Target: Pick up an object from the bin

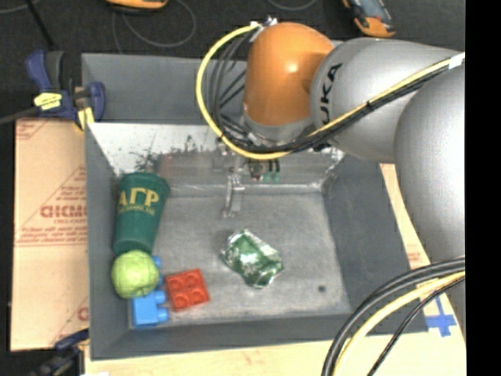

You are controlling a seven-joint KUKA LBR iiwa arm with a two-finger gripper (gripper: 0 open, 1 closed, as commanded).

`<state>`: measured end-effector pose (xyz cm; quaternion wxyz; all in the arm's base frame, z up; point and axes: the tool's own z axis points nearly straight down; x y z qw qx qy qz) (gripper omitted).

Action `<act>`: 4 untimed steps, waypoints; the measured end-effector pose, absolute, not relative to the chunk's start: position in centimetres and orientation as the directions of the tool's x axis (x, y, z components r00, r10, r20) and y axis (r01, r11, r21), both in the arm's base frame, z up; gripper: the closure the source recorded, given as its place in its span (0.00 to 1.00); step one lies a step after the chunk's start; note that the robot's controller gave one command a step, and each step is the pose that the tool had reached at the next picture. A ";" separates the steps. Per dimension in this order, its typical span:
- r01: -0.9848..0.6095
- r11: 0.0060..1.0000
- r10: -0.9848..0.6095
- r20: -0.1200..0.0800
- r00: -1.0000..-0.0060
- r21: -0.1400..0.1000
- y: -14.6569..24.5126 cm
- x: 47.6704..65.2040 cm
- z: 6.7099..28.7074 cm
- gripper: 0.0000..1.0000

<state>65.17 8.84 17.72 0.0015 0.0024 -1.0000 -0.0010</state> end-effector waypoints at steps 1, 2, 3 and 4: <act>-0.004 1.000 -0.004 -0.004 -1.000 0.003 8.8 65.3 18.3 0.00; 0.051 0.999 0.051 -0.008 -0.999 0.003 6.0 60.7 13.0 0.00; 0.071 0.997 0.071 0.002 -0.997 0.000 4.3 61.1 8.9 0.00; -0.180 0.984 -0.180 -0.020 -0.983 -0.001 0.6 58.5 7.8 1.00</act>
Offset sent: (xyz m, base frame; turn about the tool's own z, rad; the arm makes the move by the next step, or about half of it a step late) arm -0.0734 -0.0471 -0.0814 0.0961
